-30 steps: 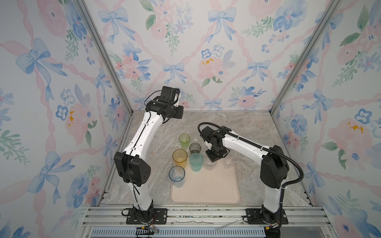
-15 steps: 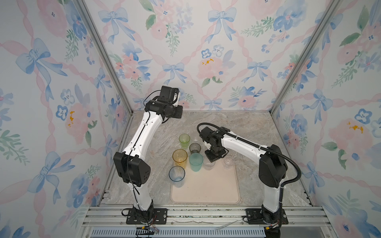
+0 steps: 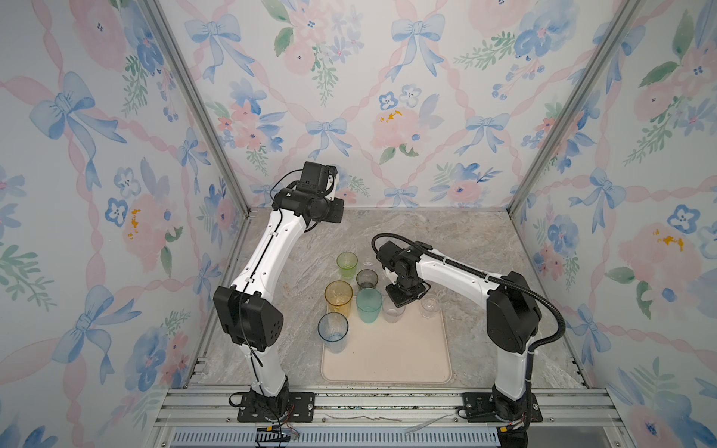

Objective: Place the glasses into the tray
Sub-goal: Place the glass on the tray.

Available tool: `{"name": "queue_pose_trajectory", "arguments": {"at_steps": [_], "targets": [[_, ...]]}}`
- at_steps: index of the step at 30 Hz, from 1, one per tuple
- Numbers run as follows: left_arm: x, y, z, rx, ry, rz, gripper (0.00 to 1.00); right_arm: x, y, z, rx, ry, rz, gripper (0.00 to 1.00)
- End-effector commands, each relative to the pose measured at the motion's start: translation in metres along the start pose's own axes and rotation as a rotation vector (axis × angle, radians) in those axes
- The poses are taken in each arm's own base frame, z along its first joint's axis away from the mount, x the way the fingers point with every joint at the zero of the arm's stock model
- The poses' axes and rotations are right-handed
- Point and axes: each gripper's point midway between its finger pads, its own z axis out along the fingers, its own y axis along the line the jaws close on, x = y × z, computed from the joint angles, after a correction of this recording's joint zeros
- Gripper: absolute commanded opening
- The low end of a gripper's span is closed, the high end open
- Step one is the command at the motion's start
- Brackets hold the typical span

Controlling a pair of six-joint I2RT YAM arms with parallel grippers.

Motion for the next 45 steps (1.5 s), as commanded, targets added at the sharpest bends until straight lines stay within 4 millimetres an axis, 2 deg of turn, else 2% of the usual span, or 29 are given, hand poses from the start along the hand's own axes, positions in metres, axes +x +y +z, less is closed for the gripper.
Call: {"name": "queue_pose_trajectory", "arguments": {"at_steps": [1, 4, 9, 15, 19, 28, 33, 37, 39, 41, 45], "targets": [[-0.004, 0.003, -0.016, -0.008, -0.028, 0.010, 0.37, 0.005, -0.004, 0.011, 0.003, 0.030, 0.023, 0.07], [-0.004, 0.004, -0.017, -0.010, -0.030, 0.009, 0.37, 0.005, -0.006, 0.012, 0.005, 0.029, 0.031, 0.08], [-0.004, 0.003, -0.016, -0.009, -0.030, 0.011, 0.37, 0.004, -0.007, 0.010, 0.005, 0.024, 0.034, 0.16], [-0.002, 0.003, -0.013, -0.006, -0.023, 0.009, 0.38, 0.002, -0.007, 0.000, -0.007, 0.002, 0.038, 0.24], [0.000, 0.003, -0.011, -0.005, -0.014, 0.009, 0.38, -0.003, -0.006, -0.013, -0.033, -0.030, 0.045, 0.30], [0.008, 0.005, -0.004, -0.014, 0.011, 0.002, 0.39, -0.005, -0.003, -0.048, -0.093, -0.087, 0.057, 0.36], [0.016, 0.006, 0.002, -0.016, 0.036, -0.002, 0.37, -0.004, -0.006, -0.075, -0.140, -0.131, 0.077, 0.40], [0.033, 0.007, 0.014, -0.015, 0.088, 0.003, 0.35, -0.008, -0.017, -0.108, -0.188, -0.204, 0.128, 0.43], [0.048, 0.008, 0.022, -0.015, 0.130, 0.001, 0.34, -0.011, -0.031, -0.126, -0.201, -0.256, 0.171, 0.44], [0.065, 0.010, 0.028, -0.025, 0.175, -0.003, 0.28, -0.013, -0.045, -0.140, -0.207, -0.303, 0.211, 0.44], [0.097, 0.011, 0.041, -0.024, 0.259, -0.016, 0.26, -0.012, -0.068, -0.156, -0.219, -0.358, 0.269, 0.45]]}}
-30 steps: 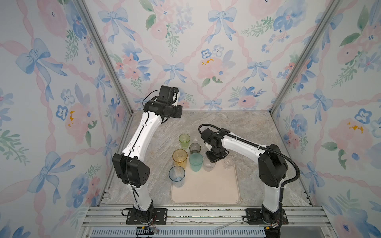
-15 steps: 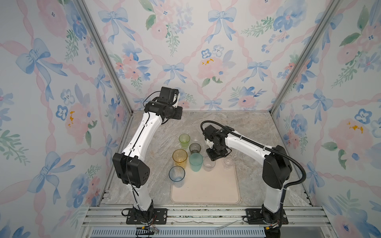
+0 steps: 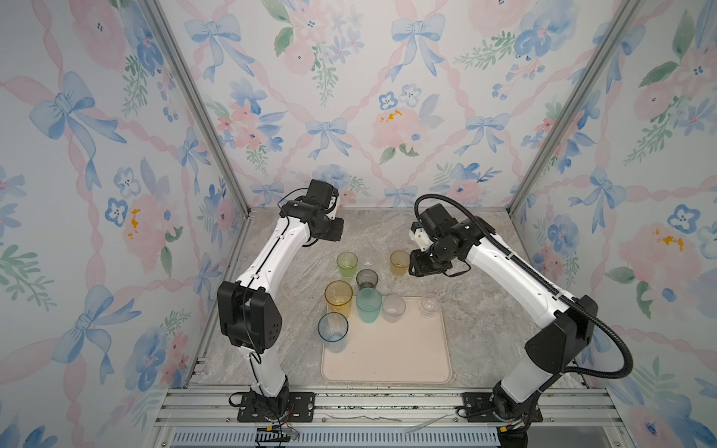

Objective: Place the glasses into the tray
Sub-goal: Pick up the glass from the center of the table.

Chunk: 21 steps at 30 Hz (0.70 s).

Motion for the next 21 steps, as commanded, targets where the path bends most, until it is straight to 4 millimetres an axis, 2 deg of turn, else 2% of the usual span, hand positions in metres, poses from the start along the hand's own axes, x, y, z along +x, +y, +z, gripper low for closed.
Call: {"name": "queue_pose_trajectory", "arguments": {"at_steps": [1, 4, 12, 21], "targets": [[0.022, 0.003, 0.009, 0.000, 0.060, -0.011, 0.27, -0.004, -0.010, -0.021, -0.017, -0.036, 0.047, 0.45], [0.036, 0.002, 0.020, 0.007, 0.106, -0.018, 0.29, -0.008, -0.018, -0.023, -0.013, -0.050, 0.064, 0.45], [0.051, 0.000, 0.038, 0.024, 0.166, -0.028, 0.37, -0.019, -0.024, -0.021, -0.033, -0.076, 0.089, 0.46], [0.051, 0.000, 0.069, 0.022, 0.213, -0.029, 0.35, -0.023, -0.038, -0.025, -0.036, -0.096, 0.117, 0.46]]}}
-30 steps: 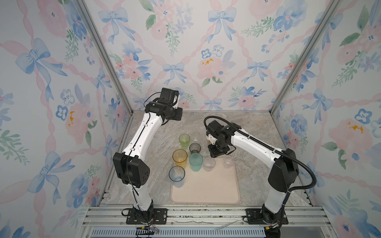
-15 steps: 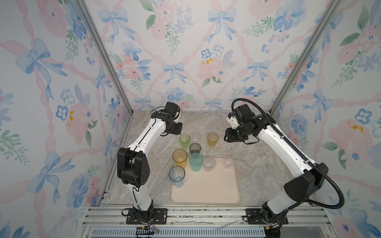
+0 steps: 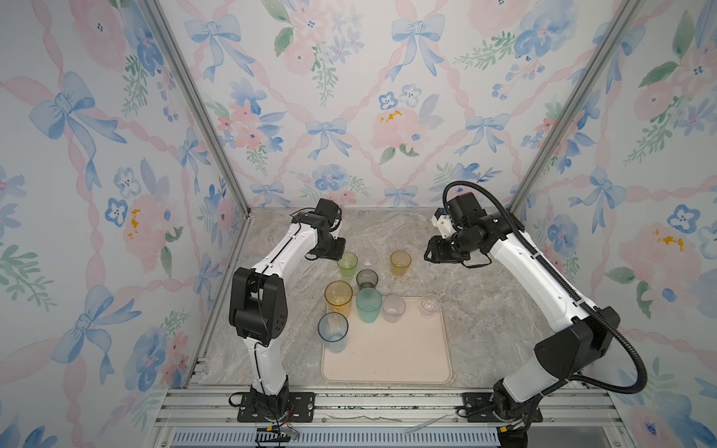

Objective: Place the glasses into the tray
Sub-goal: Pick up the glass from the center of the table.

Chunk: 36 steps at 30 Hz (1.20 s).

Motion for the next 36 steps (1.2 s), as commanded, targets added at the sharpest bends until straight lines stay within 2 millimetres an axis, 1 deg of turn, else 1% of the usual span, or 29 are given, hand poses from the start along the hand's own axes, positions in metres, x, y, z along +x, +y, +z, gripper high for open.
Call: {"name": "queue_pose_trajectory", "arguments": {"at_steps": [1, 6, 13, 18, 22, 25, 28, 29, 30, 36], "targets": [[-0.008, -0.001, 0.008, 0.013, 0.006, -0.010, 0.35, -0.003, -0.003, -0.004, -0.012, -0.010, 0.010, 0.46], [-0.008, -0.002, 0.025, 0.018, 0.035, -0.008, 0.35, -0.002, -0.012, -0.005, -0.006, -0.008, 0.030, 0.46], [-0.010, 0.000, 0.034, 0.010, 0.049, -0.002, 0.35, -0.005, -0.017, -0.005, -0.014, -0.009, 0.047, 0.46], [-0.007, 0.001, 0.043, 0.009, 0.069, -0.003, 0.34, -0.009, -0.019, -0.003, -0.022, -0.004, 0.051, 0.46], [-0.006, 0.001, 0.047, 0.009, 0.075, -0.002, 0.33, -0.011, -0.020, -0.001, -0.022, 0.000, 0.053, 0.46], [-0.006, 0.001, 0.049, 0.011, 0.078, 0.000, 0.29, -0.013, -0.019, -0.002, -0.026, -0.004, 0.051, 0.46], [-0.005, 0.001, 0.051, 0.011, 0.085, 0.003, 0.28, -0.014, -0.018, -0.003, -0.031, -0.007, 0.051, 0.46], [-0.003, 0.001, 0.053, 0.011, 0.091, 0.004, 0.28, -0.013, -0.020, 0.007, -0.026, 0.017, 0.056, 0.46], [-0.003, 0.001, 0.053, 0.012, 0.093, 0.005, 0.28, -0.013, -0.020, 0.008, -0.027, 0.020, 0.056, 0.46], [-0.002, 0.002, 0.056, 0.009, 0.099, 0.009, 0.27, -0.013, -0.021, 0.008, -0.023, 0.019, 0.057, 0.46]]}}
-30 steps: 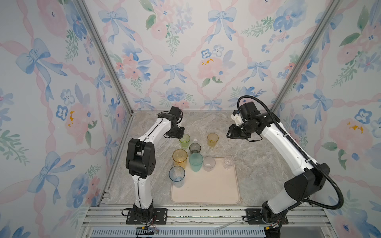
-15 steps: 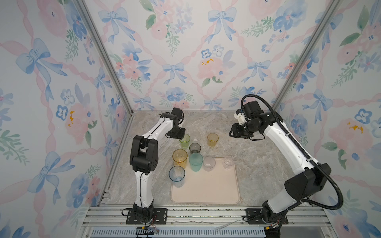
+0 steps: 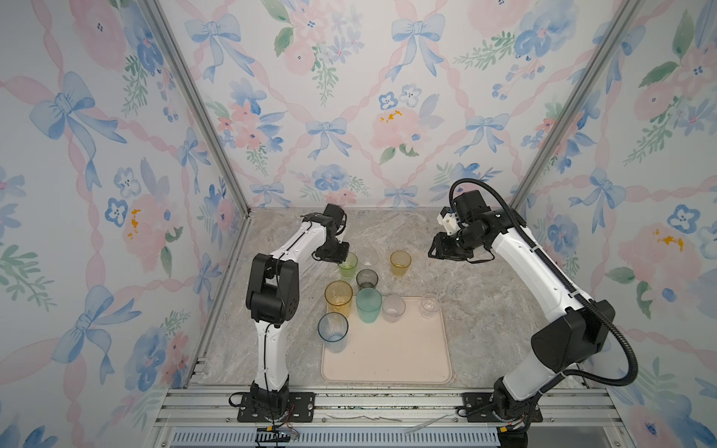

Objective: Place the glasses into the tray
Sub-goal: Pick up the glass from the center of the table.

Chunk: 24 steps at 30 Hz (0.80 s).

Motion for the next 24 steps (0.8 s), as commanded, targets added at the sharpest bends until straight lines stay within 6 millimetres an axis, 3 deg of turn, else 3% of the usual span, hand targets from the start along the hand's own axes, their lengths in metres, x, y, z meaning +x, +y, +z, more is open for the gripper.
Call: {"name": "queue_pose_trajectory", "arguments": {"at_steps": [1, 6, 10, 16, 24], "targets": [[-0.003, 0.000, 0.004, 0.005, 0.007, 0.013, 0.25, -0.005, -0.001, -0.004, -0.005, -0.011, -0.005, 0.46], [-0.003, 0.000, 0.004, 0.008, 0.005, 0.016, 0.20, -0.005, -0.001, -0.005, -0.004, -0.011, -0.002, 0.45], [-0.003, 0.000, 0.003, 0.008, 0.005, 0.016, 0.09, -0.004, -0.001, -0.005, -0.004, -0.012, 0.002, 0.45], [-0.005, 0.002, -0.003, 0.000, -0.009, 0.019, 0.08, -0.003, -0.001, -0.006, -0.004, -0.015, 0.003, 0.45], [-0.023, 0.009, -0.047, -0.057, -0.123, 0.020, 0.07, -0.001, -0.001, -0.004, -0.009, -0.009, 0.007, 0.45]]}}
